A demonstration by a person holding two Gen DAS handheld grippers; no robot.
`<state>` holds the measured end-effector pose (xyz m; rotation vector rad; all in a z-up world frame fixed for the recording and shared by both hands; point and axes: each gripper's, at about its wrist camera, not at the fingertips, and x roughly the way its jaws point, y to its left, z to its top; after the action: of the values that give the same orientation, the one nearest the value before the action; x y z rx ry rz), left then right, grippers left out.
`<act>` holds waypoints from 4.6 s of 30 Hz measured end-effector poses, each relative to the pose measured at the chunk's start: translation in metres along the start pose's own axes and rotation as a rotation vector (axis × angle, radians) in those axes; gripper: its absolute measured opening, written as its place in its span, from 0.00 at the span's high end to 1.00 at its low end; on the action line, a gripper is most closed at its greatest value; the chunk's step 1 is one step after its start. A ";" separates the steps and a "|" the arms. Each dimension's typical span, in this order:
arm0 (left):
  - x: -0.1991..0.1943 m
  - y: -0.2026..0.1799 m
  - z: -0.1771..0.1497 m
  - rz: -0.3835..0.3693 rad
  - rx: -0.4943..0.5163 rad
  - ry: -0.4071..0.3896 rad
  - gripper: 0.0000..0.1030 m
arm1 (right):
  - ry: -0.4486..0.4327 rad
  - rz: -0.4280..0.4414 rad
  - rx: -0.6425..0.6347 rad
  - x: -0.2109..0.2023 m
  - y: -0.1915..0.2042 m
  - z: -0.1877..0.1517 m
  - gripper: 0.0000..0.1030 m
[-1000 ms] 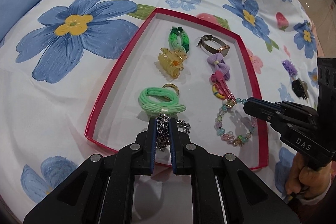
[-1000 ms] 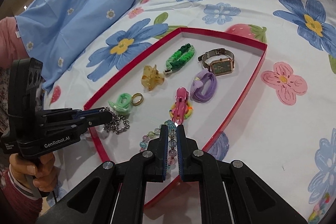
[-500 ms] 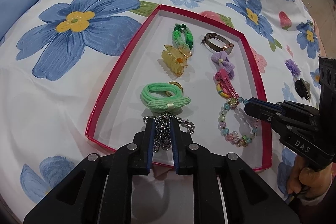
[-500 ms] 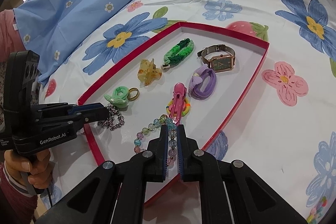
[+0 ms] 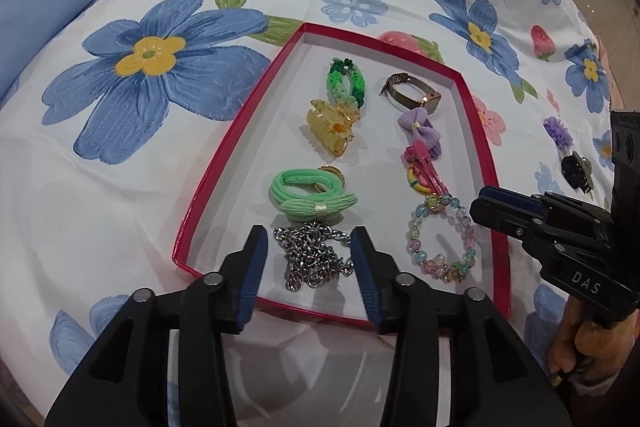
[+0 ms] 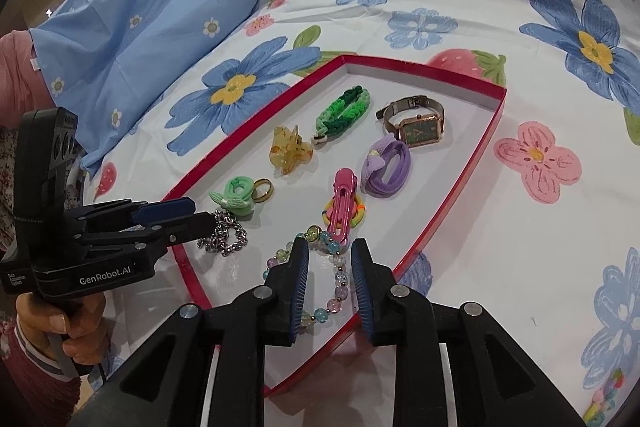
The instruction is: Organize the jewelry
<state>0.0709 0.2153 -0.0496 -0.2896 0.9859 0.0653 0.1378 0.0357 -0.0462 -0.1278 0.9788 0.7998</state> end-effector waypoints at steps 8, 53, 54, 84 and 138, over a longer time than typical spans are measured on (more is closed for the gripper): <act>-0.020 -0.003 -0.002 -0.003 -0.017 -0.050 0.36 | -0.077 0.042 0.037 -0.022 0.000 0.001 0.51; -0.102 -0.035 -0.081 0.241 0.019 -0.260 0.00 | -0.311 -0.104 -0.071 -0.110 0.036 -0.072 0.00; -0.101 -0.035 -0.083 0.250 0.022 -0.262 0.00 | -0.311 -0.111 -0.072 -0.108 0.036 -0.075 0.00; -0.110 -0.052 -0.106 0.294 0.050 -0.335 0.00 | -0.348 -0.116 -0.055 -0.097 0.025 -0.096 0.00; -0.105 -0.049 -0.107 0.291 0.057 -0.317 0.00 | -0.353 -0.115 -0.078 -0.103 0.034 -0.094 0.00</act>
<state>-0.0655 0.1471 -0.0072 -0.0775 0.7072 0.3383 0.0191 -0.0372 -0.0112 -0.1049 0.6020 0.7245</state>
